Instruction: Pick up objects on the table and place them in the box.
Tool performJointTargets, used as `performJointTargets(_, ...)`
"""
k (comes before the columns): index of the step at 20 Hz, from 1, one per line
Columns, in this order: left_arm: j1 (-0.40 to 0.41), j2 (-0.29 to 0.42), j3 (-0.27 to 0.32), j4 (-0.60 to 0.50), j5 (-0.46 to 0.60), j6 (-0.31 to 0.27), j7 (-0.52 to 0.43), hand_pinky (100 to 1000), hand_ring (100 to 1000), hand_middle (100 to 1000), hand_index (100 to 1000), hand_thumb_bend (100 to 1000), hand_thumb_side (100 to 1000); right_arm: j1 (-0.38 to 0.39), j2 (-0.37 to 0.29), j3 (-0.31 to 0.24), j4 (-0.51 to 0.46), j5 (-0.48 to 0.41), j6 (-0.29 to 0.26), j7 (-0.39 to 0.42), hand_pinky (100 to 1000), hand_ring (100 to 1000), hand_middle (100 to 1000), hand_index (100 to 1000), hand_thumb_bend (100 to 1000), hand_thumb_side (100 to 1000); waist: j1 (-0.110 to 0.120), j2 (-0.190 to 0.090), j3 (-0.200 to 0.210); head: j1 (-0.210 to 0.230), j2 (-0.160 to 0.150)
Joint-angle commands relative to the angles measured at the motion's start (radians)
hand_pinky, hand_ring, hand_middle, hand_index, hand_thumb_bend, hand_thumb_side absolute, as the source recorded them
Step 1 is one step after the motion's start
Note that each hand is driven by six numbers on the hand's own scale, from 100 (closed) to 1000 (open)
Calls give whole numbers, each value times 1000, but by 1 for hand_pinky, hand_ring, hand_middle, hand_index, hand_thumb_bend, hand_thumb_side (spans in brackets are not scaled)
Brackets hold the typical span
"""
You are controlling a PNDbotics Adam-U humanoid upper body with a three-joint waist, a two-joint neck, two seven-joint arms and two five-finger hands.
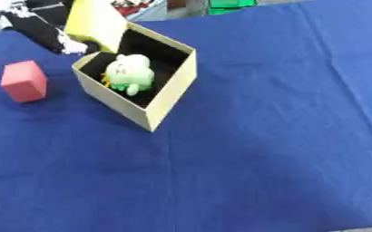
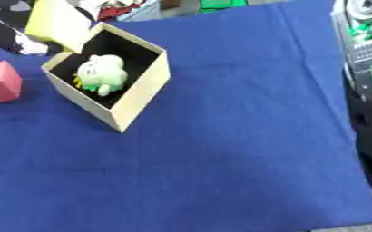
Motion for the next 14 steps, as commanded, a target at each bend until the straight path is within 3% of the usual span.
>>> performJointTargets(1,-29,2,6,11,2,1,19,692,683,549,710,100,353,-20,-2,-10,-27,-2,-1,1,891,917,842,972,100,871,-1,-18,-5,9,-17)
performJointTargets(8,-35,-31,-5,63,-3,-7,66,692,702,583,738,100,446,-21,7,-11,-39,-4,3,4,891,916,841,973,100,872,4,-10,-14,14,-19)
performJointTargets(10,-31,-33,-12,77,-22,-14,72,710,745,634,772,299,555,-21,6,-11,-39,-5,4,3,891,916,841,974,100,873,4,-8,-14,13,-15)
performJointTargets(11,-28,-34,-16,83,-34,-18,74,715,754,646,778,325,563,-21,6,-12,-40,-6,4,3,891,916,841,974,100,873,4,-7,-14,12,-13)
performJointTargets(12,-25,-35,-18,88,-46,-24,76,741,788,690,803,443,615,-21,6,-12,-40,-7,5,3,891,916,841,974,100,873,3,-6,-14,11,-10)
performJointTargets(14,-19,-35,-19,92,-72,-43,86,756,815,728,838,587,668,-22,5,-13,-40,-7,5,3,891,916,841,974,100,873,3,-5,-14,10,-6)
